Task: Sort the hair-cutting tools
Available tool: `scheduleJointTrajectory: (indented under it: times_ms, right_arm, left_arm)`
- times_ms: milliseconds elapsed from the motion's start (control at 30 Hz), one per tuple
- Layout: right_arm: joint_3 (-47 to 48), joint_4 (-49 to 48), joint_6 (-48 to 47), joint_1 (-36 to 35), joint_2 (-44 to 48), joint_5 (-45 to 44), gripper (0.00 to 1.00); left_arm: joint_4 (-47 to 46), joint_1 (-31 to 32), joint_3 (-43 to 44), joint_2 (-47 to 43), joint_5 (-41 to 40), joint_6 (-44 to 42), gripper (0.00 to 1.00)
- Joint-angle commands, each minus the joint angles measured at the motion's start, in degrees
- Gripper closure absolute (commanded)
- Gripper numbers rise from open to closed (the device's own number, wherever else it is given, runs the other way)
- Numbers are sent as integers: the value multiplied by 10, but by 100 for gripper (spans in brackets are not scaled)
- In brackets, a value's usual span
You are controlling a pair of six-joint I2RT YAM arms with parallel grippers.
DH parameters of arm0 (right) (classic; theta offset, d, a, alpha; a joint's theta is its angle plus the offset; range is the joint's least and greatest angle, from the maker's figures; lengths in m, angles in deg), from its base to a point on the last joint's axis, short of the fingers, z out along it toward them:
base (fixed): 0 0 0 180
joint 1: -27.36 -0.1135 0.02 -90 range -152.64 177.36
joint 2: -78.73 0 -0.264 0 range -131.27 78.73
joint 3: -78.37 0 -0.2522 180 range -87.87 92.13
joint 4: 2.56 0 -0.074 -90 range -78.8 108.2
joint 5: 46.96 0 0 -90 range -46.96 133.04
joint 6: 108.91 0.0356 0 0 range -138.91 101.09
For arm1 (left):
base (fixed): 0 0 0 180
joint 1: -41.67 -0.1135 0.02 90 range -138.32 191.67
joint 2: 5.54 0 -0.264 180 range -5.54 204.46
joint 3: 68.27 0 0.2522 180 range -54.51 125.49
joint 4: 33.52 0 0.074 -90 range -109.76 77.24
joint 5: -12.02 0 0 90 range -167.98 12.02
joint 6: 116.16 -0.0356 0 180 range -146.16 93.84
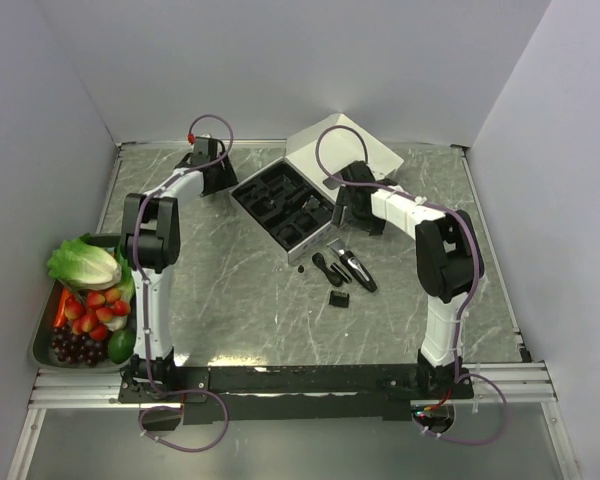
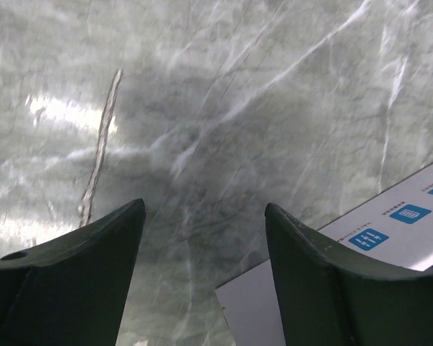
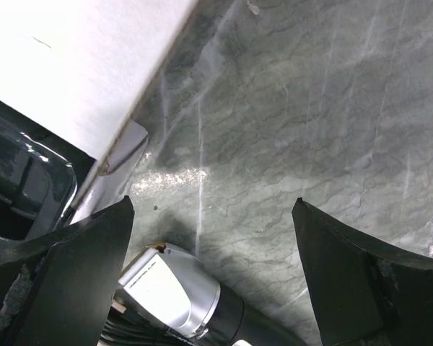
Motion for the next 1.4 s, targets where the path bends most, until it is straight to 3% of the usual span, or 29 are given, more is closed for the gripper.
scheduleJointTrajectory:
  times_ms: [0, 467, 967, 1167, 1367]
  right_arm:
    - [32, -6, -1, 1, -23, 7, 0]
    - [100, 3, -63, 5, -63, 27, 0]
    - [129, -18, -183, -8, -75, 167, 0]
    - [189, 5, -214, -37, -110, 190, 0]
    - [227, 17, -205, -54, -126, 189, 0]
  left_arm:
    - [6, 4, -44, -54, 29, -16, 27]
    - [-6, 53, -225, -170, 21, 4, 30]
    - [-12, 149, -395, -318, -36, 106, 31]
    - [-32, 161, -470, -381, -58, 131, 29]
    - [-18, 160, -479, -406, -100, 122, 26]
